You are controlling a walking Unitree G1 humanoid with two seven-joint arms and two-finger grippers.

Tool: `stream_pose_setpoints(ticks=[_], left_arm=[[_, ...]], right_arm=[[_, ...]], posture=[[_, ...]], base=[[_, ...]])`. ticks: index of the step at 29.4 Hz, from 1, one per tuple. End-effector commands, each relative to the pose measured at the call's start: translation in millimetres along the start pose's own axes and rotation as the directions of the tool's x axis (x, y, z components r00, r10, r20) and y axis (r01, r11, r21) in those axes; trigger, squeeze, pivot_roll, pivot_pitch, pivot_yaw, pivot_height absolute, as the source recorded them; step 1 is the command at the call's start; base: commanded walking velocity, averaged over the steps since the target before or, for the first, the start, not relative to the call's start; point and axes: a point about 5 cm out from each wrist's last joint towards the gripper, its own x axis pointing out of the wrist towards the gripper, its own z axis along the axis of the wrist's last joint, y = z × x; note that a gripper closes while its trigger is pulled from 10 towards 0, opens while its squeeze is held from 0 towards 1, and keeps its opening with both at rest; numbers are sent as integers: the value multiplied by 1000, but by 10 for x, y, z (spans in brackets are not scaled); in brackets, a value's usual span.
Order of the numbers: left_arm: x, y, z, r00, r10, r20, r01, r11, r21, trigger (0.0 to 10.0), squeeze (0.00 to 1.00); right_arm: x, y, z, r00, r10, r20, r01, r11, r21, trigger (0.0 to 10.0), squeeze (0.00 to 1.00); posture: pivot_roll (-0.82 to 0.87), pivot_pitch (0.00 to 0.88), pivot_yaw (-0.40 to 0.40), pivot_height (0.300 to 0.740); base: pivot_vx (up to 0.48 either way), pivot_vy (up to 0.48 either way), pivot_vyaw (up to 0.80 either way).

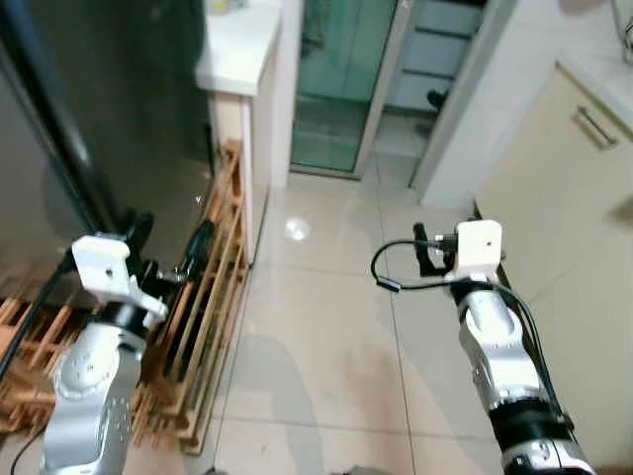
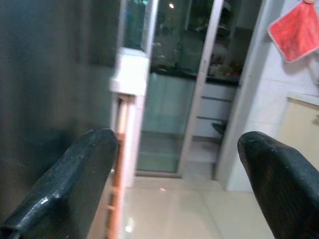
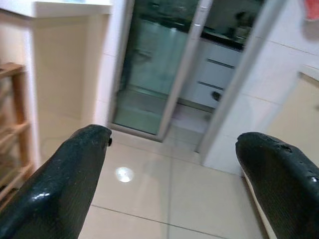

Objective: Restocking fridge

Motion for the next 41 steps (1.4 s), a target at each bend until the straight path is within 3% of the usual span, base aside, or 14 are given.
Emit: stream_pose_setpoints(ticks=[1, 21, 26, 35, 39, 41], left_arm=[[71, -31, -13, 999, 39, -22, -38, 998, 46, 10000, 0], [340, -270, -1, 999, 37, -28, -36, 999, 28, 10000, 0], [356, -302, 14, 1000, 22, -7, -22, 1000, 7, 10000, 0], [221, -245, -31, 1000, -4, 5, 4, 1000, 1, 10000, 0], [259, -265, -57, 1000, 14, -7, -14, 1000, 12, 10000, 0], [348, -295, -74, 999, 49, -19, -49, 998, 31, 10000, 0]], right_arm=[[29, 28, -14, 1000, 15, -12, -15, 1000, 6, 10000, 0], [119, 124, 34, 1000, 17, 25, -17, 999, 31, 10000, 0], [127, 181, 63, 998, 54, 42, -55, 998, 32, 10000, 0], [117, 194, 55, 997, 64, 47, -65, 997, 30, 10000, 0], [118, 224, 53, 996, 78, 47, -80, 996, 31, 10000, 0], [123, 249, 56, 995, 84, 48, -85, 996, 30, 10000, 0]], posture=[[74, 0, -142, 740], [35, 0, -84, 740], [26, 0, -80, 740], [29, 0, -82, 740], [32, 0, -82, 740], [32, 0, -80, 740]], base=[[0, 0, 0], [-89, 0, 0], [0, 0, 346], [0, 0, 556], [0, 0, 544], [0, 0, 550]])
